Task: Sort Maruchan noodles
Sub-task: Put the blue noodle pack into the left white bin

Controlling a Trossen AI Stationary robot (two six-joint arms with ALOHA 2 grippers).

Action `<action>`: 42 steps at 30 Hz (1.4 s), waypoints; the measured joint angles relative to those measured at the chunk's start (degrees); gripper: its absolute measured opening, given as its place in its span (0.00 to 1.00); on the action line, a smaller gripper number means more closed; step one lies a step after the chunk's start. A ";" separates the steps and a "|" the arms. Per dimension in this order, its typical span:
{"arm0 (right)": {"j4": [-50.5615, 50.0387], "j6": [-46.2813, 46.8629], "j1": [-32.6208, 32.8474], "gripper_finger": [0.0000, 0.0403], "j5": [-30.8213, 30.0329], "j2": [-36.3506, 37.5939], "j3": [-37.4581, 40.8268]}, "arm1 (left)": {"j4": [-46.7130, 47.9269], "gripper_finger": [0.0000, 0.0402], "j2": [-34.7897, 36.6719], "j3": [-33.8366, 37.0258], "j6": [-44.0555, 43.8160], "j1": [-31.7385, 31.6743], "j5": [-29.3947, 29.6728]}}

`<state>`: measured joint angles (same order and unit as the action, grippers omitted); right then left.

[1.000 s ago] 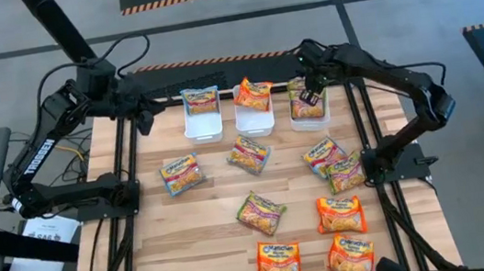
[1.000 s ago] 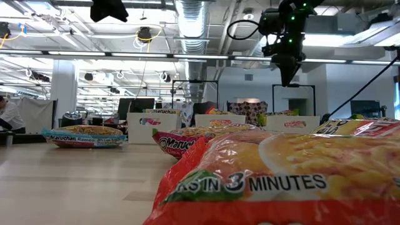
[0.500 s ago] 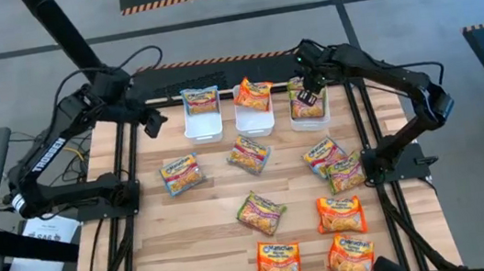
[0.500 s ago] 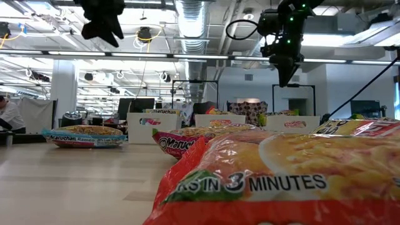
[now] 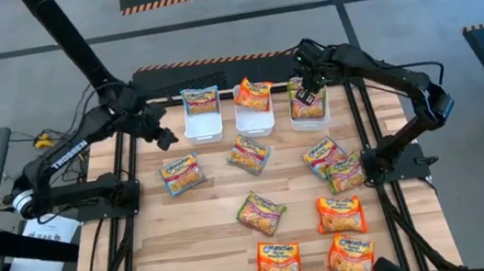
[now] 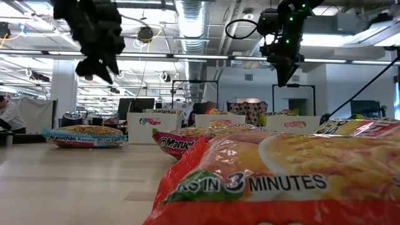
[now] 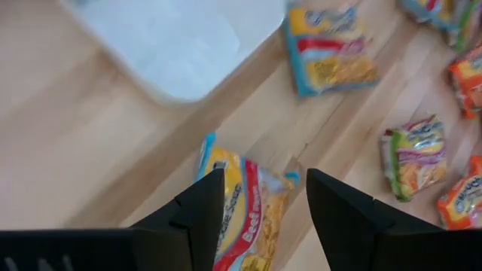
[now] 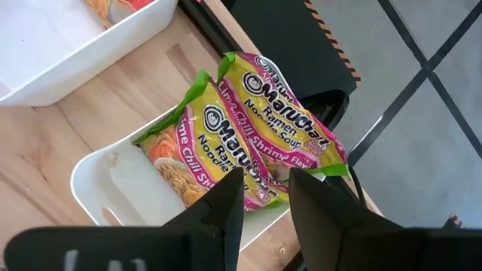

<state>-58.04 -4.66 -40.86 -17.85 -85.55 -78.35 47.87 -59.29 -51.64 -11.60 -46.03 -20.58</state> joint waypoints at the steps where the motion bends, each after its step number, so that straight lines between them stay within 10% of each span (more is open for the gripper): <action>1: 0.00 0.17 0.00 0.32 0.02 -0.01 0.00 | -0.43 0.43 0.00 1.37 -0.38 -0.13 -0.13; 23: 0.31 0.27 0.00 0.32 3.24 -0.01 0.00 | -9.24 0.43 0.00 19.91 -15.18 -0.58 -0.35; 42: 0.29 0.21 0.02 0.32 3.50 -0.01 0.00 | -7.62 0.43 0.02 22.30 -14.98 -0.58 5.78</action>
<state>-57.75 -4.45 -40.84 -14.35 -85.56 -78.35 40.25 -59.27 -29.34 -26.58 -46.61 -14.80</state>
